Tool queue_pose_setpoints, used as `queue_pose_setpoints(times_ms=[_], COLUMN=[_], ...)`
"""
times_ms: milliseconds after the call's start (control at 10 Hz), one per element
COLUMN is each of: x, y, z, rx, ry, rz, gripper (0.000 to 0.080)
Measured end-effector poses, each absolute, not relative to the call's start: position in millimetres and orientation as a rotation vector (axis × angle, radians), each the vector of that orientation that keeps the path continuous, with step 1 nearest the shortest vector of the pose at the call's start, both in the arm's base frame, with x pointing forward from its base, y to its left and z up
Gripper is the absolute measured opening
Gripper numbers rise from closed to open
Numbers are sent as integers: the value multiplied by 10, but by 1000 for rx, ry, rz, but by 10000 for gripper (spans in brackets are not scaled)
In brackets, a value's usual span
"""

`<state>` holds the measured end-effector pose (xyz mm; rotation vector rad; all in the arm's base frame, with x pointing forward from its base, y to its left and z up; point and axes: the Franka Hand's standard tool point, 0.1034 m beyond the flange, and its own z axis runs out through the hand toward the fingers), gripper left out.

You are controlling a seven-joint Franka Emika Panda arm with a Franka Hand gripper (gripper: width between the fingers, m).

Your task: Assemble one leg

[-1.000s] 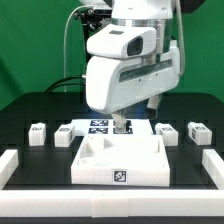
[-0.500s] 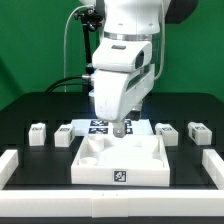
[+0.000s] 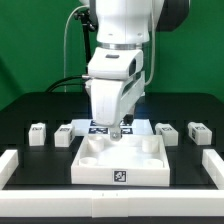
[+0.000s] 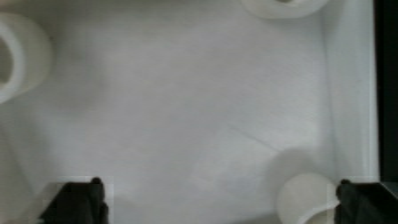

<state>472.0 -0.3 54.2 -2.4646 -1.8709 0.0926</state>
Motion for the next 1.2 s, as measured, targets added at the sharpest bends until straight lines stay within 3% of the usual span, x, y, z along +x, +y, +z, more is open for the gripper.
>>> queue_pose_setpoints(times_ms=[200, 500, 1000, 1200], x=[4492, 4493, 4198, 4194], y=[100, 82, 21, -24], z=[442, 436, 109, 96], rx=[-2413, -2415, -2271, -2266], ry=[-1909, -1904, -1996, -2000], rz=[121, 124, 180, 176], gripper=[650, 650, 650, 650])
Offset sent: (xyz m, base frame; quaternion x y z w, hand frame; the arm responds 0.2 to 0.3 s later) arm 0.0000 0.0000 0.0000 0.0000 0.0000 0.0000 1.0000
